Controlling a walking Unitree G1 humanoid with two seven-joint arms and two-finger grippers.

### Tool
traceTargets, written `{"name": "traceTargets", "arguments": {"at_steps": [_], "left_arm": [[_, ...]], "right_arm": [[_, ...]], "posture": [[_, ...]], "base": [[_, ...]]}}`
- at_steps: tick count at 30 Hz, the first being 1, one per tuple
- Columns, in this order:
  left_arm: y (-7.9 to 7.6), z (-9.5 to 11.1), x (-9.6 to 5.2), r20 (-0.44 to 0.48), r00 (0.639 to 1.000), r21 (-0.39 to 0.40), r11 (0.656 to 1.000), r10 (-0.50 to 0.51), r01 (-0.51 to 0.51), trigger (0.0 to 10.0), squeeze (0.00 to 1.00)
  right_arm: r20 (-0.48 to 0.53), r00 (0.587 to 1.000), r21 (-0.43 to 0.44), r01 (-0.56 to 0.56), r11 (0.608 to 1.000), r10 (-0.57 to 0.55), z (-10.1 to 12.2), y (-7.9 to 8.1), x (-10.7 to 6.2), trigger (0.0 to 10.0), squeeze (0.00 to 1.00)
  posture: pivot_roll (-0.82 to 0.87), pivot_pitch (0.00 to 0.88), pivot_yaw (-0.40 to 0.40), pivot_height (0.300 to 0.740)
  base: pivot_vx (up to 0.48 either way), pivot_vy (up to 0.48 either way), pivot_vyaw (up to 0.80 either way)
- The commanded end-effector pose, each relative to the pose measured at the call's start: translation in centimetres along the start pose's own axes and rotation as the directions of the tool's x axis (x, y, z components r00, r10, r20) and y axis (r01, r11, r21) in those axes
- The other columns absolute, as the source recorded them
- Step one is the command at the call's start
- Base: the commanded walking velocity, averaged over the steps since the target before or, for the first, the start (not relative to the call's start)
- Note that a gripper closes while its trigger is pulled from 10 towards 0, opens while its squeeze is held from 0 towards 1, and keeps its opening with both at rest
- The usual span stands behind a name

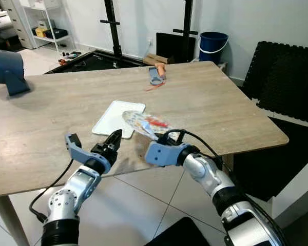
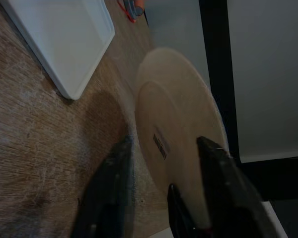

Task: Restocking fridge

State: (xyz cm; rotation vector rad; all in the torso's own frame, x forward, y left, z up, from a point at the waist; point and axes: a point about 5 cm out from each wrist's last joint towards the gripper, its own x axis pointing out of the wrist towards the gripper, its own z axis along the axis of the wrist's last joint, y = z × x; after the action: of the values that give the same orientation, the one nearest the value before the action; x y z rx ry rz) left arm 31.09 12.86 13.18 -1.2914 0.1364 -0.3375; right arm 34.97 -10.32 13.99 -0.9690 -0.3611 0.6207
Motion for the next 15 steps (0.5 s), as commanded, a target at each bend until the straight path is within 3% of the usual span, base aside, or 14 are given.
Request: {"name": "traceTargets", "arguments": {"at_steps": [1, 3, 6, 7, 8, 15], "left_arm": [[1.19, -2.37, -0.70, -0.025, 0.999, -0.092, 0.995, 0.040, -0.042, 10.0, 1.00], [1.11, -2.38, -0.68, -0.026, 0.999, -0.092, 0.995, 0.036, -0.038, 10.0, 0.96], [1.04, -2.45, -0.70, -0.028, 0.999, -0.097, 0.995, 0.030, -0.033, 10.0, 0.72], [1.04, -2.45, -0.70, -0.028, 0.999, -0.097, 0.995, 0.030, -0.033, 10.0, 0.72], [1.03, -2.51, -0.74, -0.031, 0.999, -0.097, 0.995, 0.029, -0.032, 10.0, 0.55], [1.06, -2.54, -0.81, -0.035, 0.999, -0.091, 0.995, 0.030, -0.033, 10.0, 0.44]], "right_arm": [[0.033, 0.999, -0.028, 0.017, 0.999, -0.017, 0.54, -0.59, 0.24, 10.0, 0.00], [0.034, 0.999, -0.032, 0.017, 0.999, -0.016, 0.54, -0.65, 0.24, 10.0, 0.00], [0.039, 0.999, -0.047, 0.017, 0.999, -0.015, 0.57, -0.71, 0.22, 10.0, 0.00], [0.039, 0.999, -0.047, 0.017, 0.999, -0.015, 0.57, -0.71, 0.22, 10.0, 0.00], [0.043, 0.999, -0.074, 0.014, 0.997, -0.011, 0.62, -0.72, 0.19, 10.0, 0.00], [0.045, 0.999, -0.201, 0.023, 0.979, -0.014, 0.38, -0.55, -0.12, 10.0, 0.00]], "posture": [[0.00, 0.066, 0.038, 0.740], [0.00, 0.066, 0.038, 0.740], [0.00, 0.066, 0.039, 0.740], [0.00, 0.066, 0.039, 0.740], [0.00, 0.066, 0.039, 0.740], [0.00, 0.069, 0.040, 0.740]], "base": [[0.000, 0.000, 0.00], [0.000, 0.000, 0.00], [0.000, 0.000, 0.00], [0.000, 0.000, 0.00], [0.000, 0.000, 0.00], [0.000, 0.000, 0.00]]}}
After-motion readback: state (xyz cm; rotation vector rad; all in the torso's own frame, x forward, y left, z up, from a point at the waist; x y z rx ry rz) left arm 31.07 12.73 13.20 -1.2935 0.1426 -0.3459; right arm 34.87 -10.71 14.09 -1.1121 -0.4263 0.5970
